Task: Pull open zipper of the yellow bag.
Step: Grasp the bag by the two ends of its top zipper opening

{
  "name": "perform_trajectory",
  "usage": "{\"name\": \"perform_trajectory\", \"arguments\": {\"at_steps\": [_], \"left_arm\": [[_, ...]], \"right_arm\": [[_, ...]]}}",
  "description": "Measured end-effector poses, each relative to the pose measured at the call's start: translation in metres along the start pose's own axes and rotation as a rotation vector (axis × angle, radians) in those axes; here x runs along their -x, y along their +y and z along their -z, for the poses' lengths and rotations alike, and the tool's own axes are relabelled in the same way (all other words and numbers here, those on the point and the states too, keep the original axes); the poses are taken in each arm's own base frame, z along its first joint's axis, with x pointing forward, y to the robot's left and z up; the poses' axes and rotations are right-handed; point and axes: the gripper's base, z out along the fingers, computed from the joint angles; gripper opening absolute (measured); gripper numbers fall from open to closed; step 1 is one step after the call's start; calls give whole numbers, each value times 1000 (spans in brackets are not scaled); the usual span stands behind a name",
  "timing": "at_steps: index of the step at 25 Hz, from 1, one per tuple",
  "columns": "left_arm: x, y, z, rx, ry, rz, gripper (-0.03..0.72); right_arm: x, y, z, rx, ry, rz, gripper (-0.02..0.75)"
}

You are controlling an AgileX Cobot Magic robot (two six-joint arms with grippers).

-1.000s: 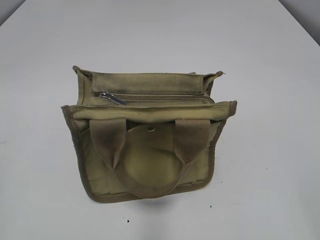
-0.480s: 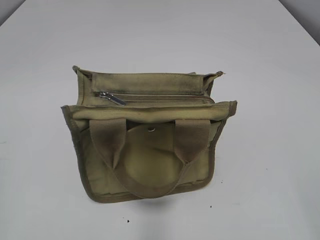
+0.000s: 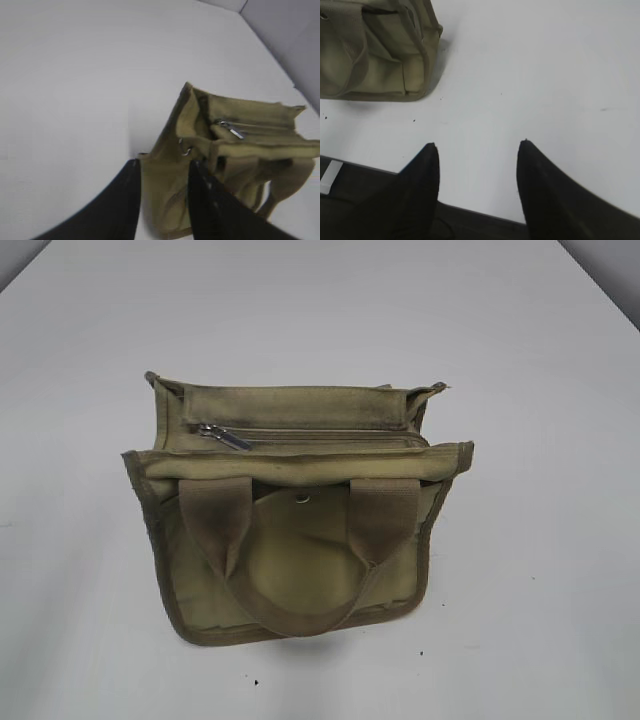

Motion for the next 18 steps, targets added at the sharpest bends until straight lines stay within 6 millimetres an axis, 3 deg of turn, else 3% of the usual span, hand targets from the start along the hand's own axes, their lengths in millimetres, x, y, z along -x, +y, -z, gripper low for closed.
{"name": "perform_trajectory", "arguments": {"at_steps": [4, 10, 18], "left_arm": [[14, 1, -40, -103, 121, 133, 276], [29, 10, -107, -187, 350, 340, 389], [48, 6, -170, -270, 502, 322, 404]], "right_arm": [[10, -4, -15, 33, 94, -11, 396], [49, -11, -31, 44, 52, 1, 396], [105, -15, -63, 98, 114, 77, 395]]}}
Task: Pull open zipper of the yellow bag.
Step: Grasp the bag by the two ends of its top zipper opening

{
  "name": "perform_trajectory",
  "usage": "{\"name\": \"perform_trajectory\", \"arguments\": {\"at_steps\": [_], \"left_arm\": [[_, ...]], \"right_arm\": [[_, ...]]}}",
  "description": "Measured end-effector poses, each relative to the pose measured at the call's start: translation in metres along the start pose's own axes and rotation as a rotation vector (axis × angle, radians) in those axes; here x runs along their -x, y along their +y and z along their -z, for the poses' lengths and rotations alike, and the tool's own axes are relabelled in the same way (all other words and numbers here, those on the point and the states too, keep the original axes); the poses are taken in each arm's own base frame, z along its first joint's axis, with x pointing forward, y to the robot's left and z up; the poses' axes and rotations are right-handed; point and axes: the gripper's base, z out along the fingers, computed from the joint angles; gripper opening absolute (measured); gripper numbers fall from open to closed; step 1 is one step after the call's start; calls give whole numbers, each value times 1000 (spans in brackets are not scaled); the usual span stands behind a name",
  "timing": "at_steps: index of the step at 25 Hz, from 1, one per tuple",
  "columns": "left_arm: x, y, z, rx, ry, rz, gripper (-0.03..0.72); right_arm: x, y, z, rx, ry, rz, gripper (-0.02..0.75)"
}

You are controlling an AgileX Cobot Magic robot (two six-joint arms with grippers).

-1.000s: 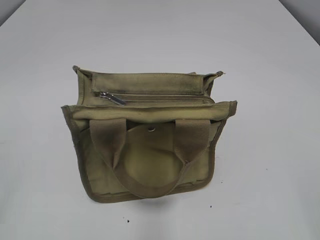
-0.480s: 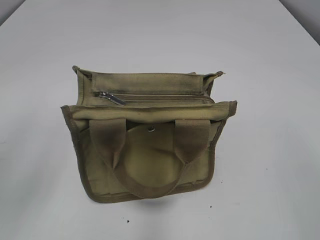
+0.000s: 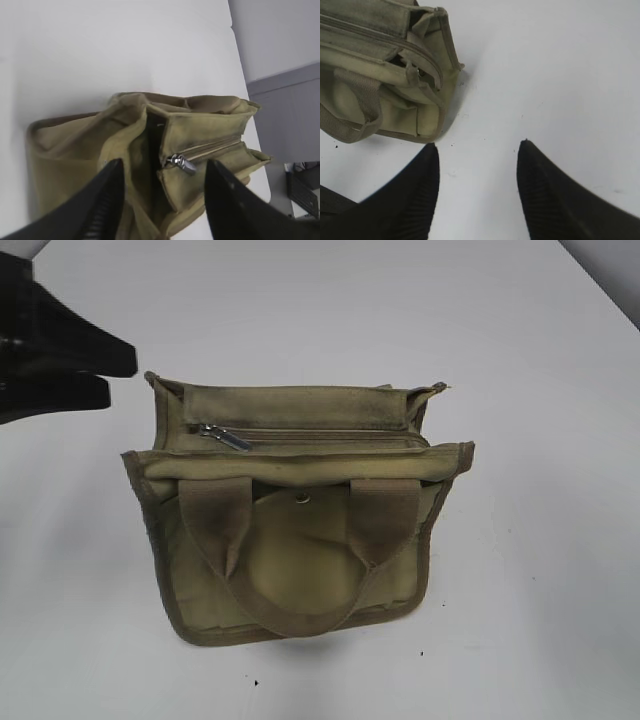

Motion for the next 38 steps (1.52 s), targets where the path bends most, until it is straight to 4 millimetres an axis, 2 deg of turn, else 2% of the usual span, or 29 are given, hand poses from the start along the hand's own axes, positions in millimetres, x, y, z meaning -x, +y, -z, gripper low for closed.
{"name": "perform_trajectory", "arguments": {"at_steps": [6, 10, 13, 15, 18, 23, 24, 27, 30, 38], "left_arm": [[9, -14, -44, -39, 120, -43, 405], [14, -8, -69, -23, 165, -24, 405], [20, -2, -81, -20, 168, 10, 403], [24, -1, -88, -24, 175, 16, 388], [27, -7, -97, -38, 192, 3, 300], [25, -16, -102, -53, 213, -35, 42], [25, -17, -101, -56, 218, -42, 22], [27, -21, -100, -67, 234, -60, 20], [26, -22, -99, -72, 243, -66, 20], [27, -22, -99, -72, 246, -70, 20]], "right_arm": [[51, -12, -40, 62, 67, 48, 396], [77, -15, -62, 126, 53, 79, 396], [94, -9, -78, 199, 37, 115, 397], [102, 3, -90, 258, 35, 185, 397], [110, 28, -113, 334, 42, 286, 397], [122, 71, -150, 427, 48, 394, 395], [125, 78, -155, 442, 44, 418, 392], [132, 101, -175, 488, 49, 488, 382], [137, 116, -191, 513, 51, 519, 379], [126, 123, -228, 519, 118, 522, 376]]}}
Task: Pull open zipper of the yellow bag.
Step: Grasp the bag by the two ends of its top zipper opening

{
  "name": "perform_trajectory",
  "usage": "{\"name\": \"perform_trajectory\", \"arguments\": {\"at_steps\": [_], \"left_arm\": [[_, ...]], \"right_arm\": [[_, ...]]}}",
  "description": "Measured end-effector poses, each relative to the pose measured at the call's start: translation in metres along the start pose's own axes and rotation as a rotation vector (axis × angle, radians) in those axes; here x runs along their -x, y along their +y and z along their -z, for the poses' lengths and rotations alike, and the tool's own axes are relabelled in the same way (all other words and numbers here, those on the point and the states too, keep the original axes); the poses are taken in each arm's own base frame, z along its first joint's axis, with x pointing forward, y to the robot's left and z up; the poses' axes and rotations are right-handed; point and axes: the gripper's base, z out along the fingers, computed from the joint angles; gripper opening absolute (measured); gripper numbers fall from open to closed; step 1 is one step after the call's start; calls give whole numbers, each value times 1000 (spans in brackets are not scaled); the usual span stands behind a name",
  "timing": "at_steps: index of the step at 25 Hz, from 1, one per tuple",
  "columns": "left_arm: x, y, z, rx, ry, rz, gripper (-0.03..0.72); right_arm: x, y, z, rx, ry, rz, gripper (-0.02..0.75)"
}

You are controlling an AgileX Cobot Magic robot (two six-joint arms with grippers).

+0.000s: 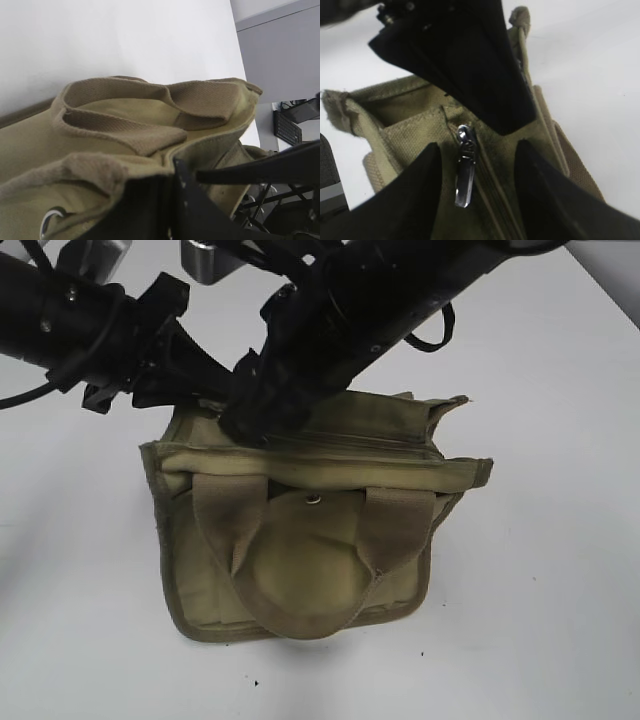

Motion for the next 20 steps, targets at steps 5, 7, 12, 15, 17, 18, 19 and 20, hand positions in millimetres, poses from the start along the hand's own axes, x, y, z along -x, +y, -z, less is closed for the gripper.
{"name": "perform_trajectory", "arguments": {"at_steps": [5, 7, 12, 15, 17, 18, 19, 20], "left_arm": [[0, 1, 0, 2, 2, -1, 19], [0, 2, -1, 6, 5, 0, 19], [0, 2, -2, 8, 7, 0, 19], [0, 2, -2, 8, 6, 1, 19], [0, 2, -2, 6, 8, 1, 19], [0, 2, -2, 5, 9, 1, 19], [0, 2, -2, 5, 10, 1, 19], [0, 2, -2, 4, 11, 1, 19]], "right_arm": [[-5, -2, -13, 12, 29, -4, 375], [-7, -3, -17, 15, 46, 3, 361], [-11, -4, -20, 15, 83, 31, 183], [-13, -2, -20, 36, 105, 34, 45], [-15, -1, -20, 49, 118, 33, 2], [-15, -1, -20, 52, 120, 33, 2], [-15, -1, -20, 54, 122, 35, 2], [-15, -1, -20, 54, 124, 33, 2]]}}
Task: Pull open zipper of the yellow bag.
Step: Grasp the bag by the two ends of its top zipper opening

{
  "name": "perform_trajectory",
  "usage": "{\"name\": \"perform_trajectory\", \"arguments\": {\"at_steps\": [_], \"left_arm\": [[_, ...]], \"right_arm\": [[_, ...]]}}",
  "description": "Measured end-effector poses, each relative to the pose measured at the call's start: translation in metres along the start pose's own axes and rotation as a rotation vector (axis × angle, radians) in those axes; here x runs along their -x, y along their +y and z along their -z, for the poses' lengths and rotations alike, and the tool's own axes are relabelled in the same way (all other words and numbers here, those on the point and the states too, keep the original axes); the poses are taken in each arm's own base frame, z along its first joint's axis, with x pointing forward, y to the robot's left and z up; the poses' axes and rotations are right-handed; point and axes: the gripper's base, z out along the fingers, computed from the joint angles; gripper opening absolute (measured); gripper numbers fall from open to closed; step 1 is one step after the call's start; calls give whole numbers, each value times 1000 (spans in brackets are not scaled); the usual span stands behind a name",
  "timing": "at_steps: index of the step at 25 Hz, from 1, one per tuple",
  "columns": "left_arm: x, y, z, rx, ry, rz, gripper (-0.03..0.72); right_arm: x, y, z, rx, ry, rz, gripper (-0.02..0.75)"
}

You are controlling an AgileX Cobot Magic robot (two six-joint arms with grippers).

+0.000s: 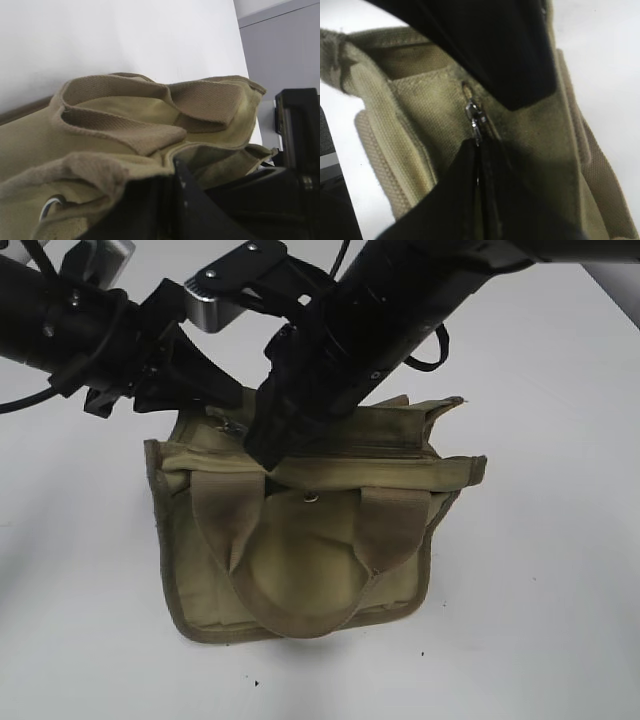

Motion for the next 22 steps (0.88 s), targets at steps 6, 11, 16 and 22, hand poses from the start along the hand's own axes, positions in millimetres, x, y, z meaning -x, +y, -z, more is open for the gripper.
{"name": "perform_trajectory", "arguments": {"at_steps": [6, 11, 16, 22], "left_arm": [[-1, -2, 0, -19, 15, 7, 19], [-1, -2, 0, -21, 18, 6, 19], [-1, -2, 0, -15, 21, 0, 19], [-1, -2, 0, -12, 23, -5, 19]], "right_arm": [[-6, -3, 16, -37, 59, -71, 2], [-25, -15, 48, -62, 160, -195, 2], [-51, -29, 79, -54, 270, -364, 2], [-74, -46, 94, -62, 321, -502, 2]]}}
